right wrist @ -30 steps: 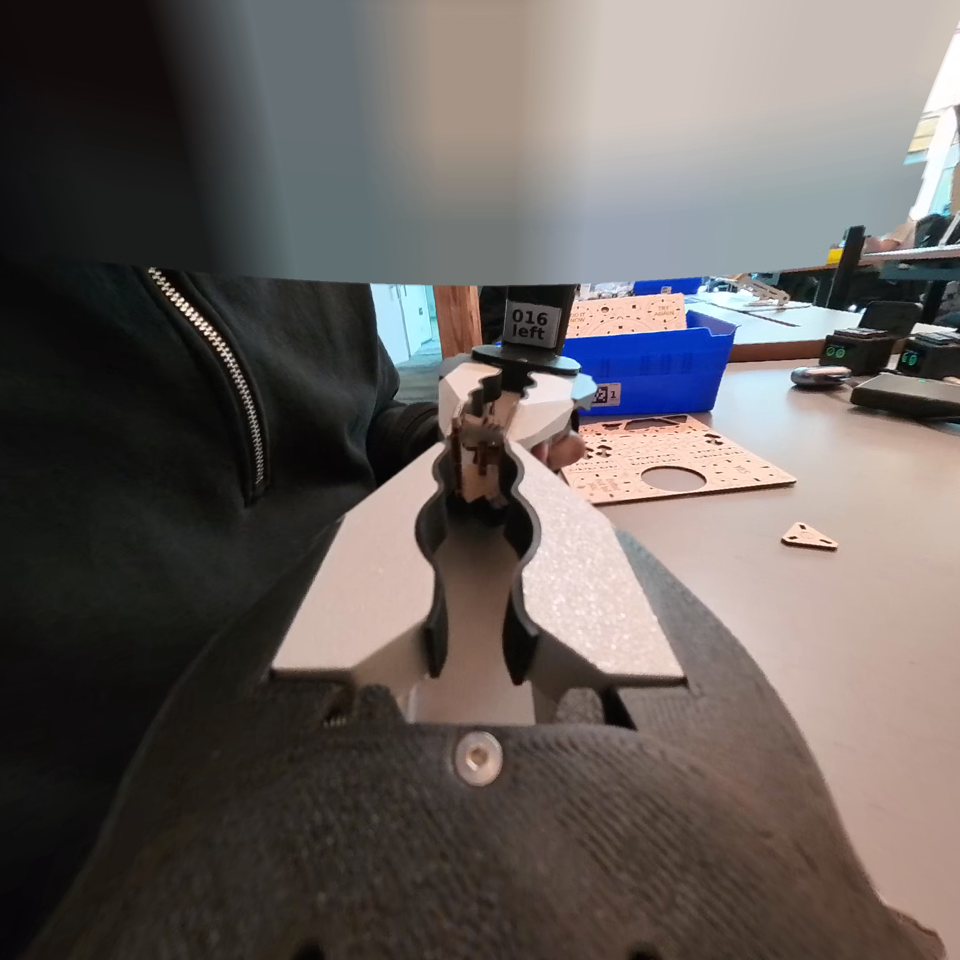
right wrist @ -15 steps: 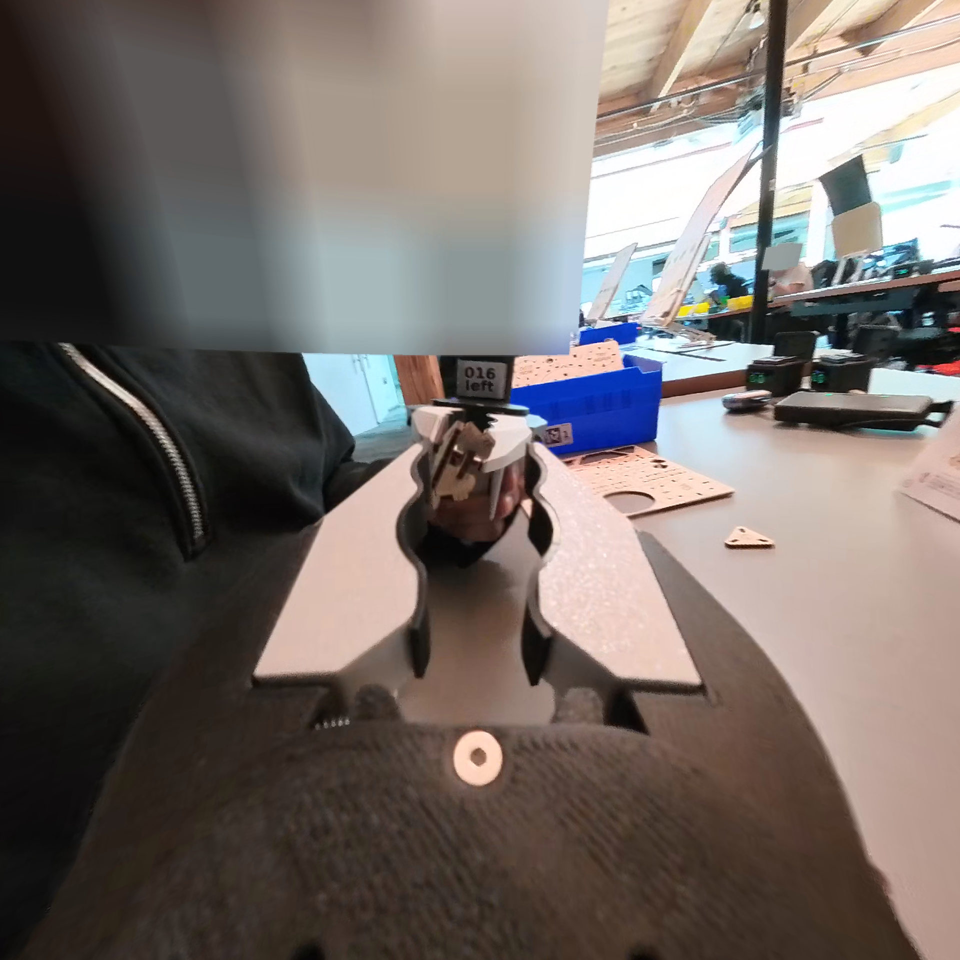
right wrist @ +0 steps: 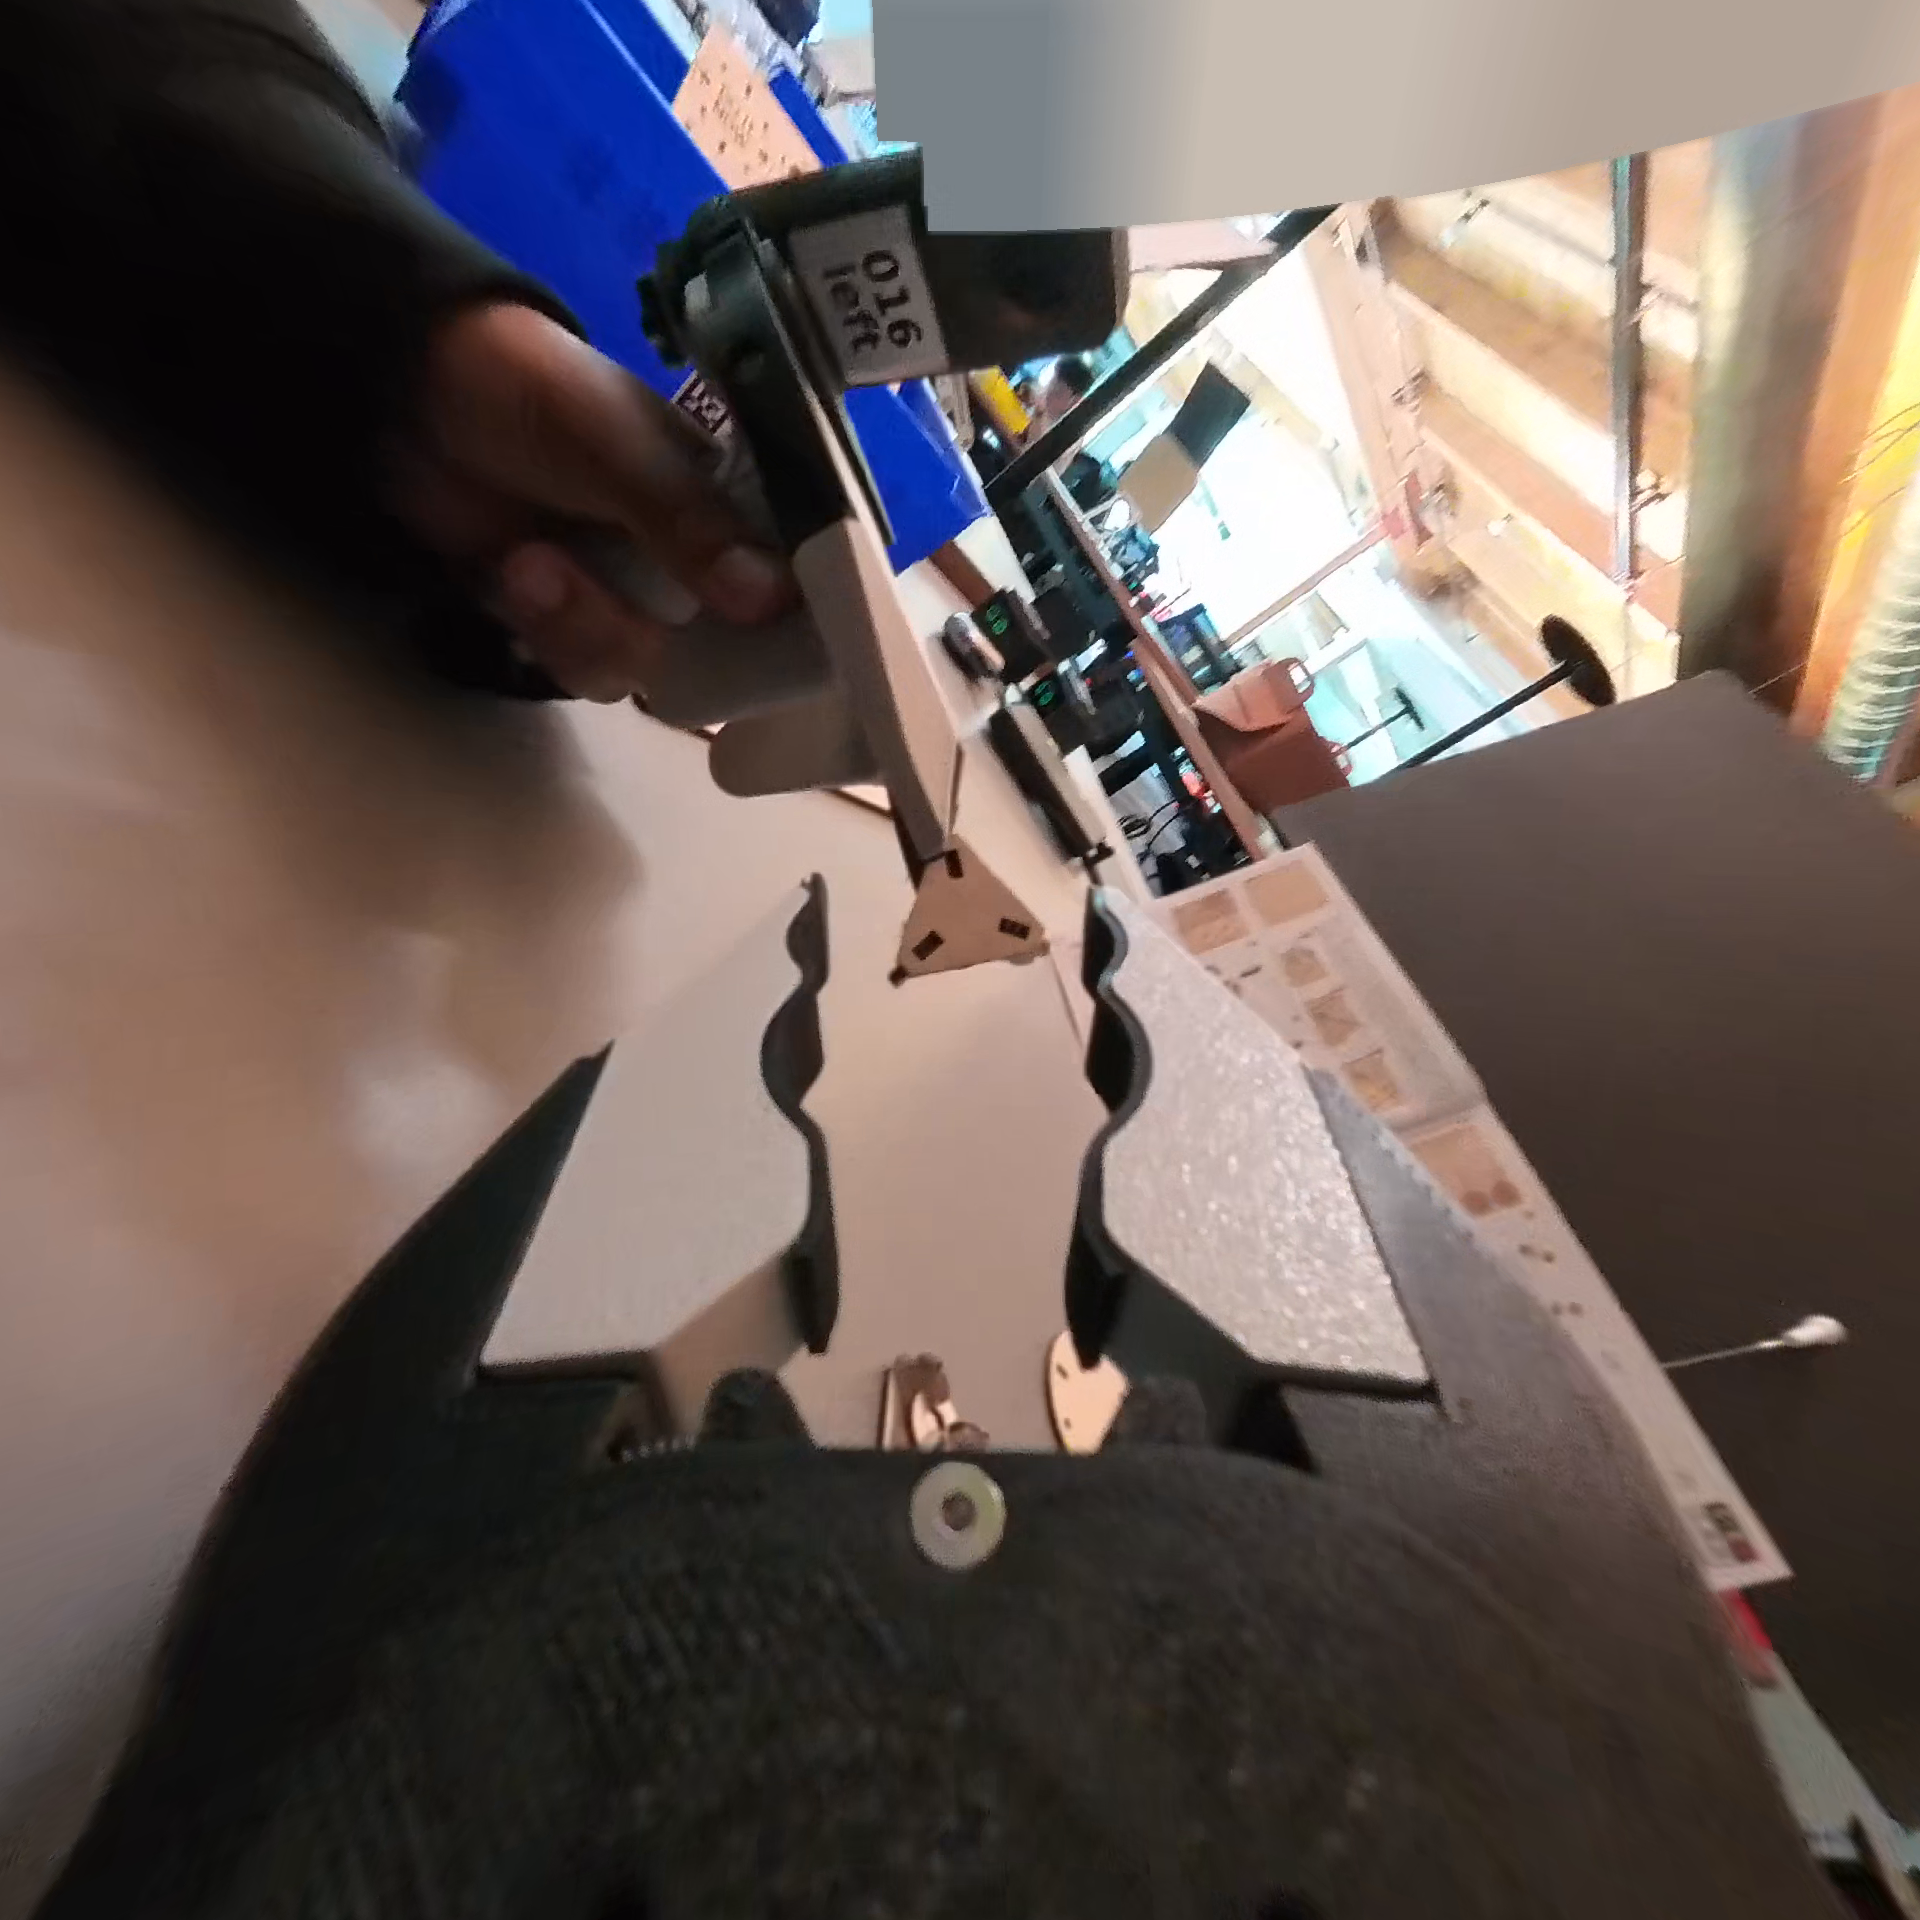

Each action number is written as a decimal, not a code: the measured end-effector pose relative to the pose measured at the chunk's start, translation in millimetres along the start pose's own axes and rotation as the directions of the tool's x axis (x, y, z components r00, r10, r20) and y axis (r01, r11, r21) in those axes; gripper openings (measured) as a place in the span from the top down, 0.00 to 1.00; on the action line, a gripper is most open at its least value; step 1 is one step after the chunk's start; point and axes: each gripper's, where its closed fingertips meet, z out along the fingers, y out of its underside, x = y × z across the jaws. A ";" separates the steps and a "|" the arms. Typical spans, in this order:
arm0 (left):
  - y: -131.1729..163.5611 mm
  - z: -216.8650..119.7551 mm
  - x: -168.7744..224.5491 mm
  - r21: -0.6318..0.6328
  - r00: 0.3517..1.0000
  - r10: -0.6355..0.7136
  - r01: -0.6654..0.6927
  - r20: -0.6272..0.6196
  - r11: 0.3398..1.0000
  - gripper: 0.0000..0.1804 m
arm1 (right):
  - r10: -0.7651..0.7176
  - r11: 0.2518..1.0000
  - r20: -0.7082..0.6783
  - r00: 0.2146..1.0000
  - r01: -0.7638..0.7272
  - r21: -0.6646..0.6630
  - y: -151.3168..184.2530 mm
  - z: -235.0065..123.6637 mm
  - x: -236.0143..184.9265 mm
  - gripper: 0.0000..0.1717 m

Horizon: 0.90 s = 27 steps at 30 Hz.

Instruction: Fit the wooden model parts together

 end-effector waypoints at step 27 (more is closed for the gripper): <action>-21.7 -2.7 26.2 0.149 0.988 0.009 0.014 -0.155 0.989 0.79 | 0.663 0.712 0.230 0.712 -0.695 0.098 -19.2 -3.6 13.0 0.89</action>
